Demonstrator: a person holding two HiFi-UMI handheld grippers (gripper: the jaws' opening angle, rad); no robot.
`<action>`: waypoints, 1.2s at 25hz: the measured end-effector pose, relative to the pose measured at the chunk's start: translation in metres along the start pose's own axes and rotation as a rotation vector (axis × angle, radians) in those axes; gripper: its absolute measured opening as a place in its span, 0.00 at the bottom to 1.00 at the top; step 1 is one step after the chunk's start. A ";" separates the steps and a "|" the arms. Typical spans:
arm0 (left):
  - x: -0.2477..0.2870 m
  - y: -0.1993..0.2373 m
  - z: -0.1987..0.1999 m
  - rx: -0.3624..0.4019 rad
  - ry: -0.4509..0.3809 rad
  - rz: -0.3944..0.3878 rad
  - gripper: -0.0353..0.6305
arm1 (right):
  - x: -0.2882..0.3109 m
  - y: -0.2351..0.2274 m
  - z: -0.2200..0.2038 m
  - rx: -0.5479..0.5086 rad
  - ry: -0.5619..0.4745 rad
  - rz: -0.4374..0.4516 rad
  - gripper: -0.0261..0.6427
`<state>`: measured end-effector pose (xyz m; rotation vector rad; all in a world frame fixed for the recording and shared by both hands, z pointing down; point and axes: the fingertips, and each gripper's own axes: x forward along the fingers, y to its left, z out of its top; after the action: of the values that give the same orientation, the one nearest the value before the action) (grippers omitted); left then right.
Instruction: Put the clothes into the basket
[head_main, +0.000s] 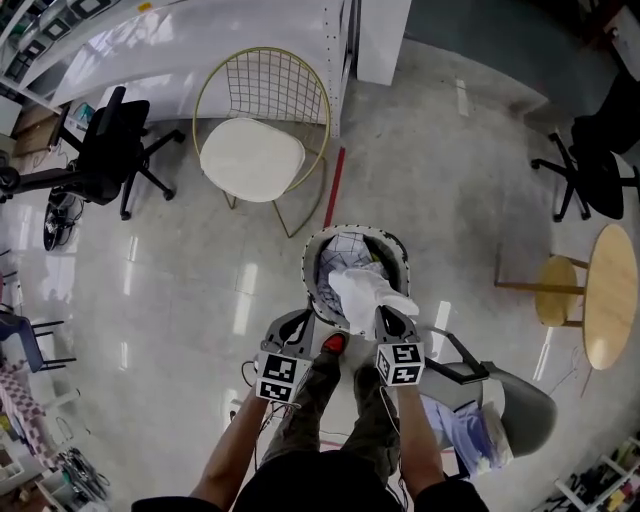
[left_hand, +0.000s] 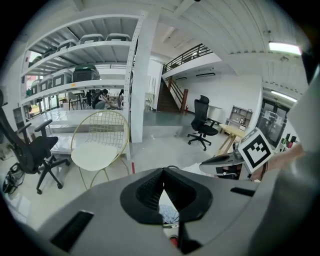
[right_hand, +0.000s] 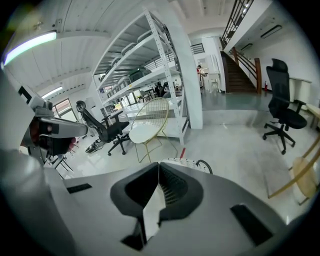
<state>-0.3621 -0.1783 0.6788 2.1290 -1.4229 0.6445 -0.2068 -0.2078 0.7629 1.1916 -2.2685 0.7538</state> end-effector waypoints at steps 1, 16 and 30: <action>0.000 0.000 -0.005 -0.006 0.007 0.003 0.06 | 0.004 -0.001 -0.006 0.002 0.012 0.001 0.09; 0.001 0.010 -0.029 -0.028 0.041 0.021 0.06 | 0.030 -0.002 -0.020 0.051 0.007 0.018 0.30; -0.008 -0.004 -0.019 -0.003 0.019 0.001 0.06 | 0.008 0.003 -0.008 0.037 -0.018 0.009 0.37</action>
<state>-0.3632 -0.1591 0.6878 2.1147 -1.4141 0.6606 -0.2125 -0.2057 0.7733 1.2100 -2.2852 0.7944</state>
